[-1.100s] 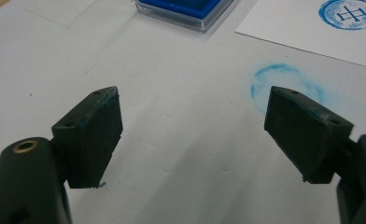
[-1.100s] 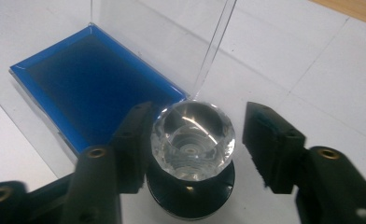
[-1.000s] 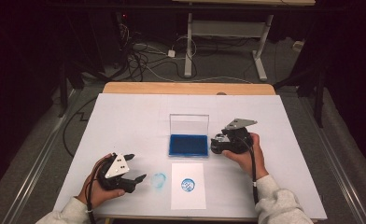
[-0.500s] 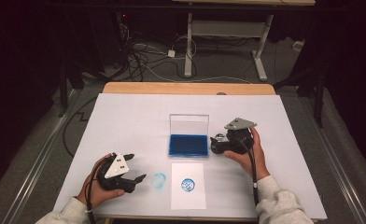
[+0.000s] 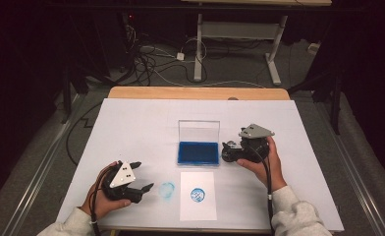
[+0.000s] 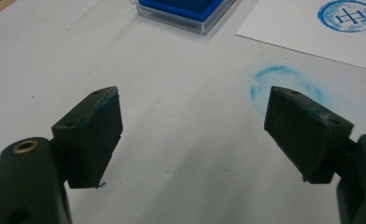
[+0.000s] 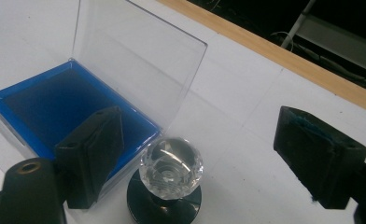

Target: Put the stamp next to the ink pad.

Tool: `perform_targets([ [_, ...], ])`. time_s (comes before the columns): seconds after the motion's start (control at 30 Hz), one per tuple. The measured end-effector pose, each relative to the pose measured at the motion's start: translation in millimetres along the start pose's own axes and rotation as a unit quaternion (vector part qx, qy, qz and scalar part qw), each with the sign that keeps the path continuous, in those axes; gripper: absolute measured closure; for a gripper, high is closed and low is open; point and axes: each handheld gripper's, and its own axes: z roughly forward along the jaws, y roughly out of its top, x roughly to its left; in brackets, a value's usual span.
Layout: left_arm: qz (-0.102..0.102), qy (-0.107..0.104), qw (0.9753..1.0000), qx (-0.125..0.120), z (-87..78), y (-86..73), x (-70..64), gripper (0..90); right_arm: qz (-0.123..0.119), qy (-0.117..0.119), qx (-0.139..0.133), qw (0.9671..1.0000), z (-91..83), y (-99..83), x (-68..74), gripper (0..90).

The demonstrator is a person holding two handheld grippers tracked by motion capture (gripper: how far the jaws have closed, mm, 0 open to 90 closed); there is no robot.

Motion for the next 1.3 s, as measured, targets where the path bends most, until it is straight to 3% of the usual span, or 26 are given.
perform_targets([
  [0.4,0.000,0.002,1.0000,0.000,-0.3,0.1,0.2,18.7,-0.021,-0.023,-0.012,0.9994,-12.0,3.4,5.3,16.7],
  [0.97,-0.001,0.001,1.0000,0.001,0.3,0.4,-0.3,18.7,-0.034,-0.023,-0.050,0.9979,-34.5,3.1,10.2,16.2],
  [1.3,-0.001,0.002,1.0000,0.002,0.9,0.8,0.0,18.7,-0.046,-0.028,-0.059,0.9968,-47.9,-0.1,12.5,16.4],
])
